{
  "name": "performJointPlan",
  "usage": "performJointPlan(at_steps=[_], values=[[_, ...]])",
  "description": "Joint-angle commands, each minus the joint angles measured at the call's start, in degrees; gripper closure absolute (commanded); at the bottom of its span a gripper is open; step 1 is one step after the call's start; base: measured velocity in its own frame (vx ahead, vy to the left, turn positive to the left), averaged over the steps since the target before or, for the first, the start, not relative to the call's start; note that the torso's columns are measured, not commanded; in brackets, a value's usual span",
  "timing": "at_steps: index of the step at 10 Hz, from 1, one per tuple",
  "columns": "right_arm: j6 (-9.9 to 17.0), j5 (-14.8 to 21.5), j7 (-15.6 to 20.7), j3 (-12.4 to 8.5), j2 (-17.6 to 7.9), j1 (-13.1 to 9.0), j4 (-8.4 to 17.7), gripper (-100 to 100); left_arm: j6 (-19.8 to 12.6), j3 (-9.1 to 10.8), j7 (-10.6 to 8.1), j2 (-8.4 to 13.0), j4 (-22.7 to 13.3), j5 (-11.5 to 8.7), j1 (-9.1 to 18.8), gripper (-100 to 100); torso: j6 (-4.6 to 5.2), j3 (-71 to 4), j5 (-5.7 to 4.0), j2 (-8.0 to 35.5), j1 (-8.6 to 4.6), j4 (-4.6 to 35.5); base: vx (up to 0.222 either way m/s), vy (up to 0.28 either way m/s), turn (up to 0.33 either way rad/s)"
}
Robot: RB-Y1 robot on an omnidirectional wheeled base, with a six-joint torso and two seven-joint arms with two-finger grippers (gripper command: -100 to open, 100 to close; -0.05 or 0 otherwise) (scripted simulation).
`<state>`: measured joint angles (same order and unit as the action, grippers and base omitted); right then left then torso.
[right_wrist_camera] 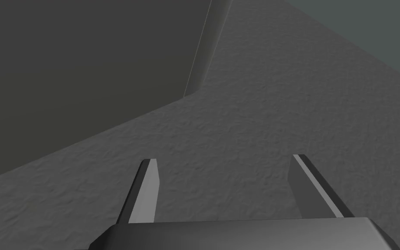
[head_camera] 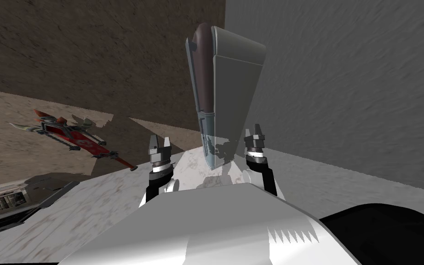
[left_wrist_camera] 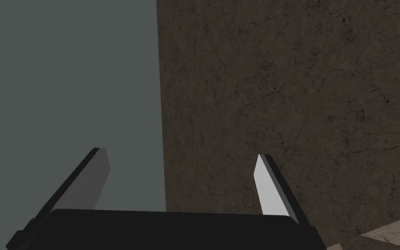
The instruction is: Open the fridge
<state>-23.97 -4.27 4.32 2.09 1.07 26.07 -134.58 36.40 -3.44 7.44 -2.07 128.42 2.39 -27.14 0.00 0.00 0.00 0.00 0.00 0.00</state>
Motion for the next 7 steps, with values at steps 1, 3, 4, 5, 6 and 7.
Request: performJointPlan(at_steps=[1,3,4,5,6,7], values=[[0.0,0.0,0.0,0.0,0.0,0.0,0.0,0,0.0,0.00,0.00,0.0,0.0,0.0,0.0,0,0.00,-4.7,0.00,2.3,0.00,2.3,0.000,0.000,0.000],[0.0,0.0,0.0,0.0,0.0,0.0,0.0,0,0.0,0.00,0.00,0.0,0.0,0.0,0.0,0,0.00,-20.1,0.00,10.0,0.00,10.1,0.000,0.000,0.000],[0.0,0.0,0.0,0.0,0.0,0.0,0.0,0,0.0,0.00,0.00,0.0,0.0,0.0,0.0,0,0.00,-28.5,0.00,14.2,0.00,14.2,0.000,0.000,0.000],[0.0,0.0,0.0,0.0,0.0,0.0,0.0,0,0.0,0.00,0.00,0.0,0.0,0.0,0.0,0,0.00,-36.9,0.00,18.5,0.00,18.5,0.000,0.000,0.000],[0.0,0.0,0.0,0.0,0.0,0.0,0.0,0,0.0,0.00,0.00,0.0,0.0,0.0,0.0,0,0.00,-45.4,0.00,22.7,0.00,22.7,0.000,0.000,0.000],[0.0,0.0,0.0,0.0,0.0,0.0,0.0,0,0.0,0.00,0.00,0.0,0.0,0.0,0.0,0,0.00,-53.8,0.00,26.9,0.00,26.9,0.000,0.000,0.000]])
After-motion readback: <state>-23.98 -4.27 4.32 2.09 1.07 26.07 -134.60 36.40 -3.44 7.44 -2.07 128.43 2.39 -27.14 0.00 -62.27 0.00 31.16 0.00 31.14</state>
